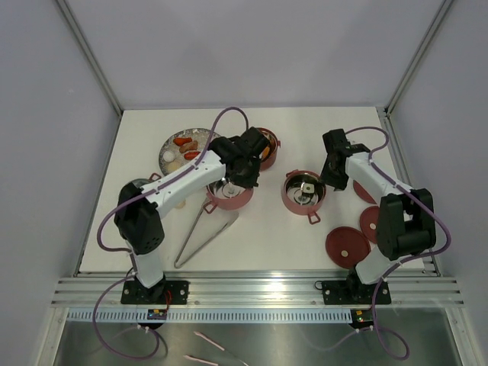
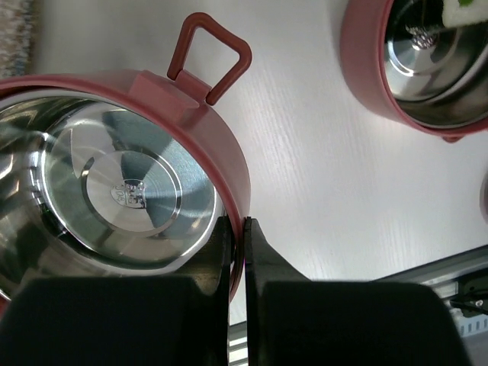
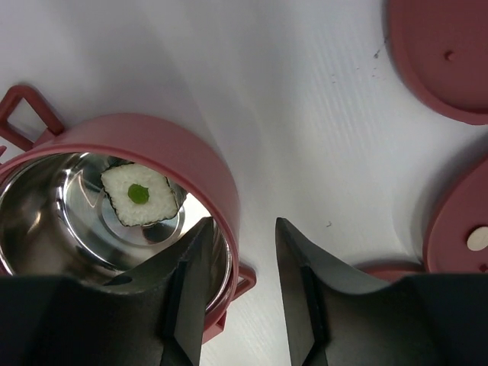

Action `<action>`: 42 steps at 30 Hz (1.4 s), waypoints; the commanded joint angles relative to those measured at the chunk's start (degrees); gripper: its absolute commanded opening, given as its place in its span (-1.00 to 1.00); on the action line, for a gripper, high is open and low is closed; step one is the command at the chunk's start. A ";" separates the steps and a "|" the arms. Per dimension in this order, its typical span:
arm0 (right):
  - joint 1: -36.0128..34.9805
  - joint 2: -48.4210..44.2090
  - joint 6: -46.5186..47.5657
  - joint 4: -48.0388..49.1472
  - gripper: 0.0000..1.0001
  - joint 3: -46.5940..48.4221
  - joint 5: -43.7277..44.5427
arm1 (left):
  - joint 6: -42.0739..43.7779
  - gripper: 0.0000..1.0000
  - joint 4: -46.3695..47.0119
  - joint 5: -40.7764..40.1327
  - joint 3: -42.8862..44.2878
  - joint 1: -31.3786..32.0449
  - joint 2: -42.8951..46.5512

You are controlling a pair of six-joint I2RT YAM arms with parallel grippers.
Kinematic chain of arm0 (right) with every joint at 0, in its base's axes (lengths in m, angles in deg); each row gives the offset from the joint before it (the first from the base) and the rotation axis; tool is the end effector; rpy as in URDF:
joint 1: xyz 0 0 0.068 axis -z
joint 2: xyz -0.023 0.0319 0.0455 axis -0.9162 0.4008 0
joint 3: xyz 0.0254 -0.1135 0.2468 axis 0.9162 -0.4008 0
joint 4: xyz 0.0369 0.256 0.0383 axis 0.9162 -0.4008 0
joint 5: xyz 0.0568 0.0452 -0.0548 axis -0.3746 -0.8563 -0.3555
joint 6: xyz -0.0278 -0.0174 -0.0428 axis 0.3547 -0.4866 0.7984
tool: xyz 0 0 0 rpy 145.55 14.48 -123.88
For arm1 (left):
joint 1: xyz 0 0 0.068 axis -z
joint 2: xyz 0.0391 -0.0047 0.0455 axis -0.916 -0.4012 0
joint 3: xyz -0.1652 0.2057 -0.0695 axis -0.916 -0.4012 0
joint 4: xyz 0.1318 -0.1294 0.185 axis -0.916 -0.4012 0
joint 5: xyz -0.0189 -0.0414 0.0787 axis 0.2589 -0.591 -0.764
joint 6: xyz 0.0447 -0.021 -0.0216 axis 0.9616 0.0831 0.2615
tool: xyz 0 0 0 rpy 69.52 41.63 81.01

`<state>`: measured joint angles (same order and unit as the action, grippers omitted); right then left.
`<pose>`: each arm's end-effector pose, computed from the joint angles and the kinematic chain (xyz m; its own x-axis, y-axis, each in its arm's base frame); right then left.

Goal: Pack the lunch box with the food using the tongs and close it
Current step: Move the packing box to the center of the board, then place the packing box at the center of the board.

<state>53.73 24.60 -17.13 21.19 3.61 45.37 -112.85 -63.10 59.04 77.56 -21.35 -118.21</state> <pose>0.3169 0.0622 0.2221 -0.8597 0.2857 -0.4234 0.3267 0.9448 -0.0258 0.2707 -0.2645 0.3017 -0.8738 0.2003 -0.4432 0.2780 0.9534 -0.1171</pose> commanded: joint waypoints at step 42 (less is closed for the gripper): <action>1.75 -10.81 0.30 -0.99 0.00 -5.19 -0.07 | 9.68 -0.05 14.50 -9.74 7.11 8.97 -14.39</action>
<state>55.15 15.50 -17.41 20.78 -2.40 45.31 -105.20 -51.54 50.62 85.71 -12.33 -137.03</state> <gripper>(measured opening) 0.499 0.441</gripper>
